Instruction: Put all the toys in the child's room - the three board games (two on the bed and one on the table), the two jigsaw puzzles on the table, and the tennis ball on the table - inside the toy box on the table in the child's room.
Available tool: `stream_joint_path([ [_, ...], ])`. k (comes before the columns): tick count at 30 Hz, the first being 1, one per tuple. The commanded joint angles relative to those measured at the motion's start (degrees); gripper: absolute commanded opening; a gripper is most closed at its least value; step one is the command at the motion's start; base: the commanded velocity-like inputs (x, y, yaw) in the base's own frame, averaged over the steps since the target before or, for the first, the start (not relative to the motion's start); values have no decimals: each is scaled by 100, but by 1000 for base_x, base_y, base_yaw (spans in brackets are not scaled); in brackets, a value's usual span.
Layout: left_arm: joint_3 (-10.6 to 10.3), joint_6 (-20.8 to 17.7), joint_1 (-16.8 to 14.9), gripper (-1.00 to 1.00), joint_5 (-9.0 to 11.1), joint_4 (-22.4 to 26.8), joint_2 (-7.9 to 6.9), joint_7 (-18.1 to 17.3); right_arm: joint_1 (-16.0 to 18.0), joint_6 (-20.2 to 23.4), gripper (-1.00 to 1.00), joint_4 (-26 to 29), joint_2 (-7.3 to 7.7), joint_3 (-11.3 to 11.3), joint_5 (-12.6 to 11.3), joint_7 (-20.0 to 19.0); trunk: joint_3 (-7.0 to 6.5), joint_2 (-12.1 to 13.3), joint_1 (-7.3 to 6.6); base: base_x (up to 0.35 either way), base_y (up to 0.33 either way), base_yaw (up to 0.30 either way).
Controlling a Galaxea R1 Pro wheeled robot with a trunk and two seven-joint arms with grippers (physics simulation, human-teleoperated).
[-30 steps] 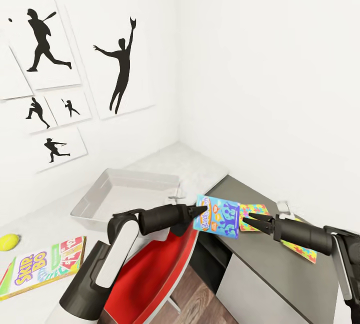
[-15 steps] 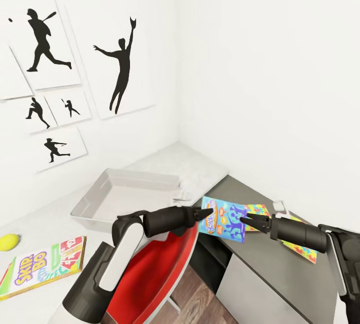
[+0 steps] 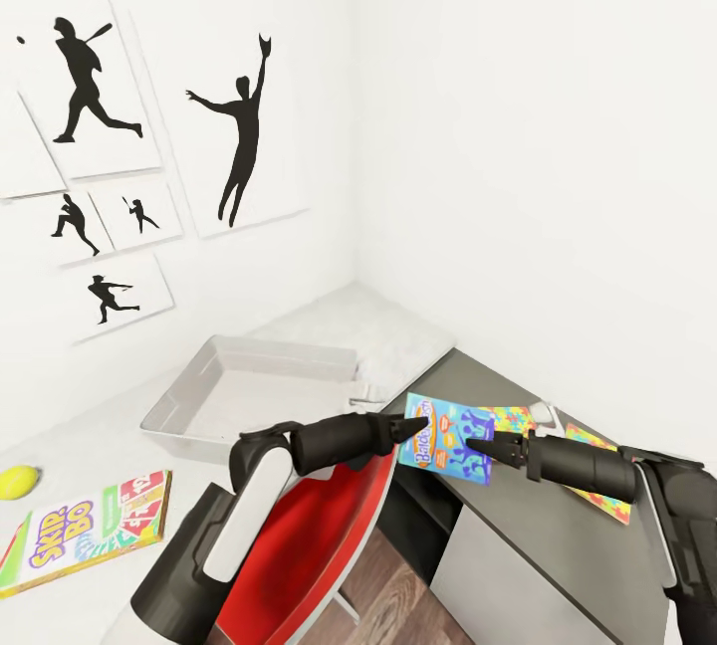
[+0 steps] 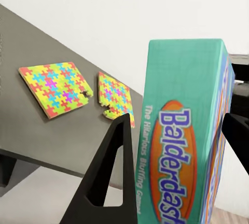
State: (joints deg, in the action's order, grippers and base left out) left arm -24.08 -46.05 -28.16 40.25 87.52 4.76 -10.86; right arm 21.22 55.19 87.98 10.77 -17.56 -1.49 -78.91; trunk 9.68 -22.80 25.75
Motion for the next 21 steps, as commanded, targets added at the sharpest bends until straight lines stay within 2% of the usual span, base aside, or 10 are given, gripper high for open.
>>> stream_joint_path([
  [1, 5, -9, -5, -100, -8, -12, 4, -20, 5, 64, 100, 1, -3, 9, -15, -7, 12, -12, 3, 0, 0, 0],
  [20, -17, 86, -36, -100, -8, -141, 40, -17, 5, 87, 100, 0, -46, 83, -10, -3, 12, -12, 3, 0, 0, 0],
  [21, -26, 87, -37, -100, -8, -142, 44, -18, 5, 87, -100, 0, -47, 83, -10, -3, 12, -12, 3, 0, 0, 0],
])
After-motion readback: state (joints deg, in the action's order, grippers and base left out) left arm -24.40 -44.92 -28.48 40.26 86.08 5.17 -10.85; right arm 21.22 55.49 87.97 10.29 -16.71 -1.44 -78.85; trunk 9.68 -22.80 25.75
